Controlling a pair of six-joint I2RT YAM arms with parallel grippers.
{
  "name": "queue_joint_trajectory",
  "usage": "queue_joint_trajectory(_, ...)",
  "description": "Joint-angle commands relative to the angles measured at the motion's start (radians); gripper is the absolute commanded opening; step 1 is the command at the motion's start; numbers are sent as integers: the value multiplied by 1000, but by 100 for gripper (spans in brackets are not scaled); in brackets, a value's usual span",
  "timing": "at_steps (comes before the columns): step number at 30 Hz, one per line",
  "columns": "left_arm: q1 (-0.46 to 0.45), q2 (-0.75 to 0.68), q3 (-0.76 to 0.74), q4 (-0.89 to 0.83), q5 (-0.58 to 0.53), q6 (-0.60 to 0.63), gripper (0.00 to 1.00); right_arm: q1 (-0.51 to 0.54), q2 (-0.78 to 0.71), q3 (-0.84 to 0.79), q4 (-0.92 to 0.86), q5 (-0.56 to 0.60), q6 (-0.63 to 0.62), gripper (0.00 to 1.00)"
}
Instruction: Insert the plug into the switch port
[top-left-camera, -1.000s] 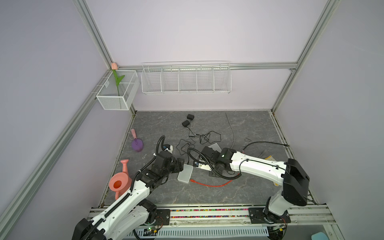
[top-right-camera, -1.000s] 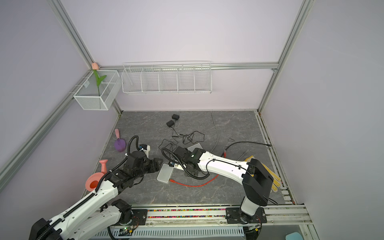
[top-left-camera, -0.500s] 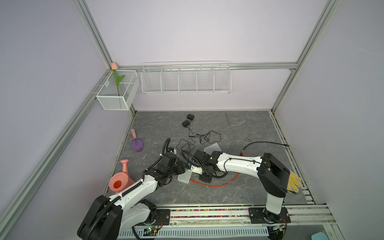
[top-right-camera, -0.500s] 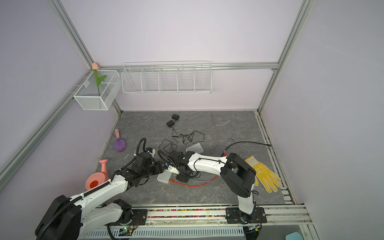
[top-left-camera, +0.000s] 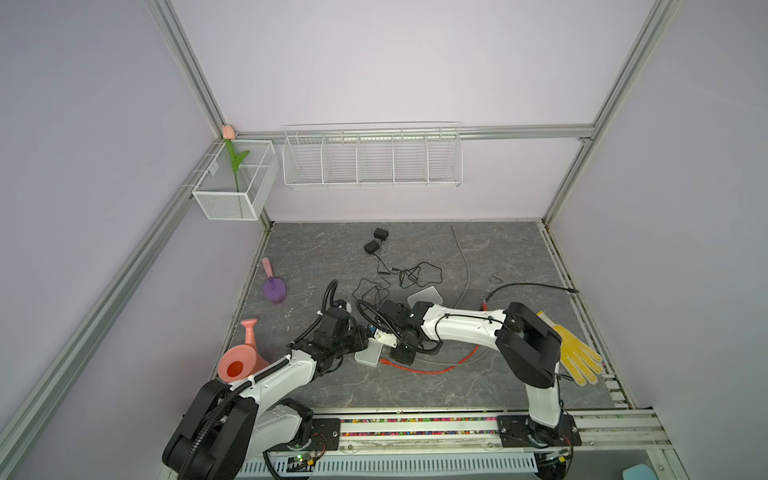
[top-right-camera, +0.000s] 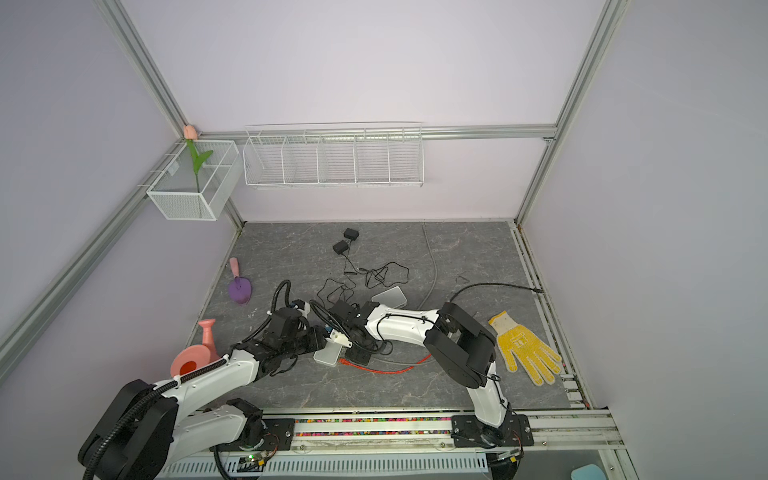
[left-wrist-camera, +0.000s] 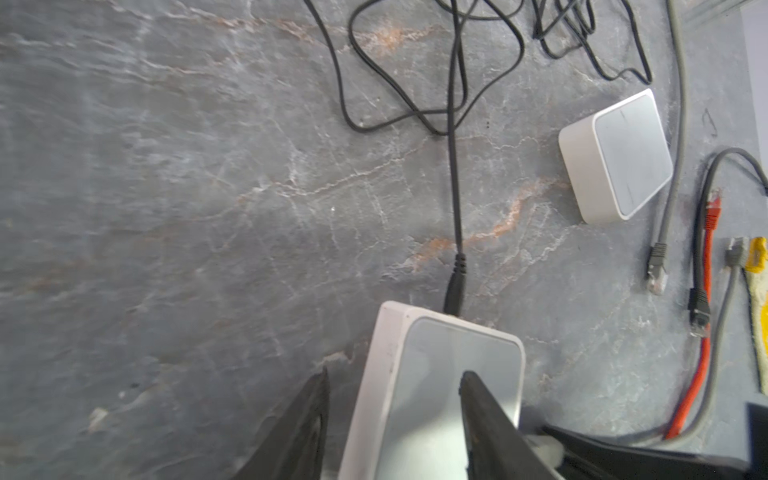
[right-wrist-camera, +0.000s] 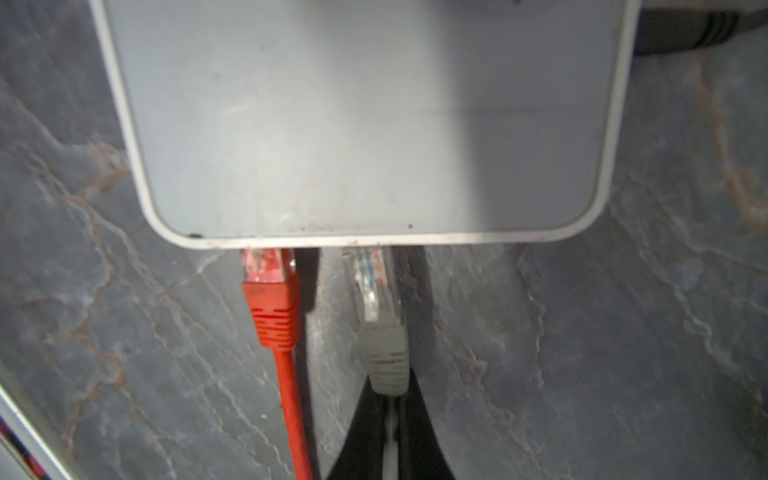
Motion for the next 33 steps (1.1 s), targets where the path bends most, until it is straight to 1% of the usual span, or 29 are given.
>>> queue_joint_trajectory(1,4,2,-21,46,32,-20,49,6,31,29,-25,-11,17,7)
queue_joint_trajectory(7,6,10,-48,79,51,-27,48,6,37,45,-36,-4,24,7)
queue_joint_trajectory(17,5,69,-32,82,103,-14,44,6,68,92,-71,29,50,7)
queue_joint_trajectory(24,6,79,-30,83,101,-8,43,3,63,100,-83,53,79,7)
queue_joint_trajectory(33,6,44,-32,59,86,-11,42,3,52,103,-93,84,104,7)
